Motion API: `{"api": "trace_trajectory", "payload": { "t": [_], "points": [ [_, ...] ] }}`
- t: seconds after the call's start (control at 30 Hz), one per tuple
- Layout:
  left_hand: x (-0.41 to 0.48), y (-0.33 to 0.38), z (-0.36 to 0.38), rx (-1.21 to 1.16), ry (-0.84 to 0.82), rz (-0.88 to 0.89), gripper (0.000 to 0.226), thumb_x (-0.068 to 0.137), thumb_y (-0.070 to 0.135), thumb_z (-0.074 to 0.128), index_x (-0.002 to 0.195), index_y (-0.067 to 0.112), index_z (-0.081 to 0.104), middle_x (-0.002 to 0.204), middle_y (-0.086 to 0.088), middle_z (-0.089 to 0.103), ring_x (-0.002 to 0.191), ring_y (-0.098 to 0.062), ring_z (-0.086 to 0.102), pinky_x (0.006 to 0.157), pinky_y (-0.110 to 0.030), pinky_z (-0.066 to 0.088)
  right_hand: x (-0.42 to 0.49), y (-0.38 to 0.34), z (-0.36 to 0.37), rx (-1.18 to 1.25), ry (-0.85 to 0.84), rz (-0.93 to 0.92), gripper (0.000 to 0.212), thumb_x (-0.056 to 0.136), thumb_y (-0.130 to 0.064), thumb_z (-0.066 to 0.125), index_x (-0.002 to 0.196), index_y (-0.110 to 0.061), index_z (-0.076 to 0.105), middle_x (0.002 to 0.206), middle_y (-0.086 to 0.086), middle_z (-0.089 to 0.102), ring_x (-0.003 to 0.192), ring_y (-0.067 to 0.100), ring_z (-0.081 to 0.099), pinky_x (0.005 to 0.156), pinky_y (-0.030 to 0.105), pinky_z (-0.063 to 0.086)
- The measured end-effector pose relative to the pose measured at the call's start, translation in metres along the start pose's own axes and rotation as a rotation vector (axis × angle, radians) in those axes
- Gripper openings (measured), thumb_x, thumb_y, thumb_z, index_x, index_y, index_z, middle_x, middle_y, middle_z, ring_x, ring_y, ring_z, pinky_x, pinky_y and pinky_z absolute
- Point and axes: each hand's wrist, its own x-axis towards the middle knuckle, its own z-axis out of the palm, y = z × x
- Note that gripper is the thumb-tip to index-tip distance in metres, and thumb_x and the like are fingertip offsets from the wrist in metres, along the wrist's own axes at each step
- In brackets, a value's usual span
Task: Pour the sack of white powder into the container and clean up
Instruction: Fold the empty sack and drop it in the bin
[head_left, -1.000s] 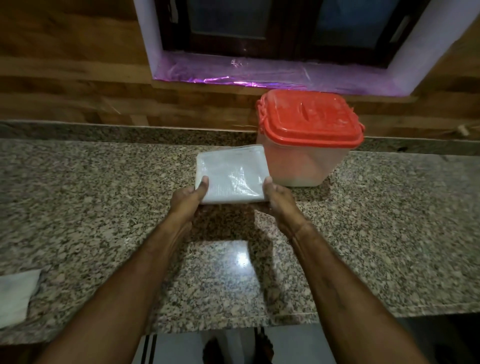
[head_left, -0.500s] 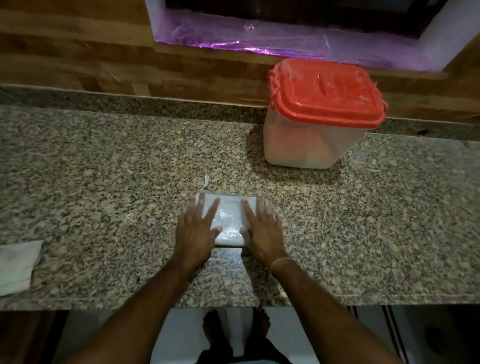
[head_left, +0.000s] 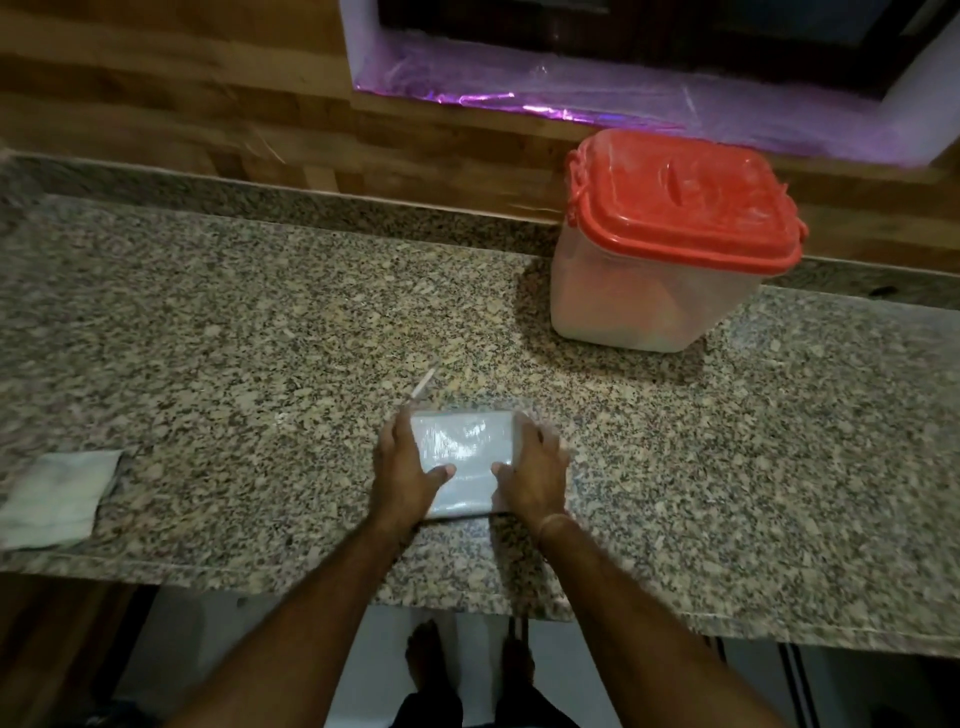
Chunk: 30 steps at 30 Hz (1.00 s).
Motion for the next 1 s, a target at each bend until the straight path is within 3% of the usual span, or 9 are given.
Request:
{"api": "trace_trajectory", "payload": {
  "t": [0.1,0.2,0.27,0.33,0.43,0.53,0.67,0.83,1.0],
  "points": [
    [-0.015,-0.006,-0.004,-0.291,0.107,-0.251,0.096,0.071,0.031,0.093,0.146,0.016,0.034,0.144,-0.014,0.049,0.130,-0.031,0.053,0.104,-0.049,0.051,-0.005,0.006,0.000,0.322,-0.006,0.119,0.064,0.088,-0.023,0.079,0.143,-0.014,0.047,0.147,0.011,0.048,0.127,0.034,0.057,0.109,0.047,0.050],
    [-0.036,-0.001,-0.025,-0.696,0.080,-0.366,0.053,0.077,0.027,0.090,0.121,0.013,0.062,0.117,-0.017,0.074,0.094,-0.026,0.076,0.077,-0.041,0.063,-0.004,0.000,-0.008,0.580,-0.141,0.212,0.041,0.093,-0.024,0.075,0.129,-0.008,0.064,0.121,0.014,0.073,0.106,0.032,0.072,0.095,0.048,0.061],
    [-0.057,0.006,-0.044,-0.874,0.053,-0.385,0.025,0.087,0.021,0.082,0.108,0.014,0.071,0.100,-0.011,0.080,0.077,-0.015,0.078,0.066,-0.031,0.063,-0.003,-0.009,-0.014,0.685,-0.190,0.159,0.031,0.095,-0.021,0.073,0.122,-0.005,0.071,0.113,0.015,0.077,0.100,0.033,0.075,0.091,0.049,0.063],
    [-0.084,0.009,-0.064,-0.948,0.053,-0.403,0.024,0.087,0.024,0.082,0.105,0.013,0.071,0.092,-0.005,0.081,0.078,-0.014,0.078,0.072,-0.033,0.064,-0.008,-0.024,-0.014,0.763,-0.248,0.085,0.028,0.095,-0.018,0.073,0.120,-0.006,0.072,0.109,0.014,0.078,0.100,0.036,0.075,0.090,0.053,0.062],
    [-0.123,-0.006,-0.086,-0.978,0.207,-0.453,0.037,0.083,0.024,0.086,0.113,0.007,0.073,0.106,-0.015,0.079,0.097,-0.032,0.077,0.092,-0.052,0.060,-0.026,-0.053,-0.001,0.691,-0.351,-0.021,0.028,0.091,-0.021,0.078,0.113,-0.005,0.074,0.106,0.012,0.079,0.100,0.036,0.076,0.089,0.052,0.063],
    [-0.169,-0.034,-0.112,-0.996,0.435,-0.512,0.034,0.085,0.021,0.084,0.114,0.006,0.073,0.105,-0.014,0.079,0.089,-0.029,0.077,0.078,-0.041,0.064,-0.067,-0.089,0.020,0.555,-0.459,-0.166,0.045,0.083,-0.031,0.083,0.120,-0.012,0.068,0.115,0.007,0.075,0.102,0.030,0.074,0.093,0.052,0.061],
    [-0.243,-0.084,-0.145,-0.985,0.679,-0.586,0.035,0.088,0.025,0.080,0.117,0.010,0.069,0.097,-0.006,0.076,0.081,-0.020,0.072,0.052,-0.023,0.056,-0.142,-0.133,0.057,0.327,-0.612,-0.428,0.045,0.089,-0.014,0.078,0.128,-0.015,0.056,0.115,0.001,0.065,0.106,0.024,0.066,0.097,0.049,0.058],
    [-0.339,-0.166,-0.173,-1.047,0.923,-0.696,0.043,0.085,0.030,0.082,0.120,0.009,0.067,0.109,-0.014,0.075,0.089,-0.027,0.071,0.066,-0.032,0.059,-0.242,-0.172,0.118,0.068,-0.766,-0.771,0.053,0.086,-0.014,0.072,0.136,-0.018,0.055,0.120,0.000,0.064,0.115,0.024,0.065,0.102,0.046,0.055],
    [-0.421,-0.252,-0.190,-1.229,1.098,-0.765,0.040,0.087,0.016,0.081,0.123,0.005,0.067,0.115,-0.016,0.074,0.086,-0.027,0.071,0.051,-0.029,0.060,-0.333,-0.196,0.206,-0.095,-0.851,-0.886,0.054,0.084,-0.012,0.075,0.134,-0.010,0.057,0.128,0.014,0.068,0.119,0.033,0.064,0.102,0.040,0.051]
  ]
}}
